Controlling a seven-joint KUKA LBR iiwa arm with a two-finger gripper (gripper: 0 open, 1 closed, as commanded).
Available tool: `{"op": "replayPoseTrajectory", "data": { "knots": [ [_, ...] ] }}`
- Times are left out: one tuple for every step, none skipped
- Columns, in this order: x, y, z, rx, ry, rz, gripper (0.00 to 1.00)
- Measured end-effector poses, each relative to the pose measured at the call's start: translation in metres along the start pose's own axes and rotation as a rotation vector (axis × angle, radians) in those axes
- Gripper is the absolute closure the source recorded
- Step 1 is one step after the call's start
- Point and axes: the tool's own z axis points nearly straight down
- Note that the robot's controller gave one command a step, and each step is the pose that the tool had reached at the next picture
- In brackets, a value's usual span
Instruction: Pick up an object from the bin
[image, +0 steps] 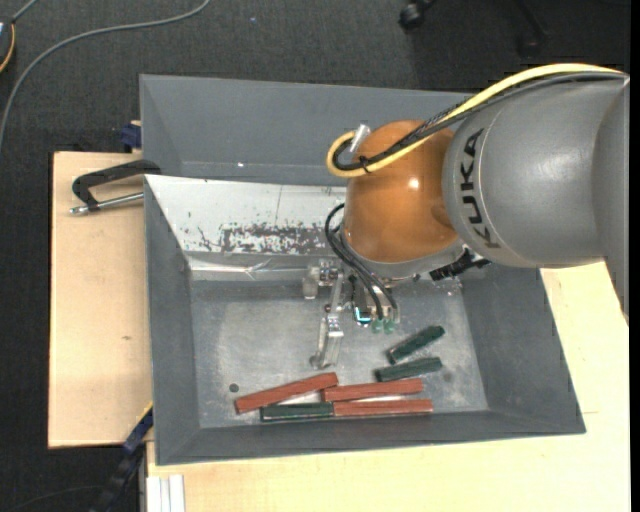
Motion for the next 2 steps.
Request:
{"op": "replayPoseTrajectory", "data": {
  "knots": [
    [0.0411, -0.0127, 0.0982, 0.001, 0.000, -0.051, 0.00],
    [0.0382, -0.0113, 0.0920, -0.002, -0.007, -0.051, 1.00]
  ]
}}
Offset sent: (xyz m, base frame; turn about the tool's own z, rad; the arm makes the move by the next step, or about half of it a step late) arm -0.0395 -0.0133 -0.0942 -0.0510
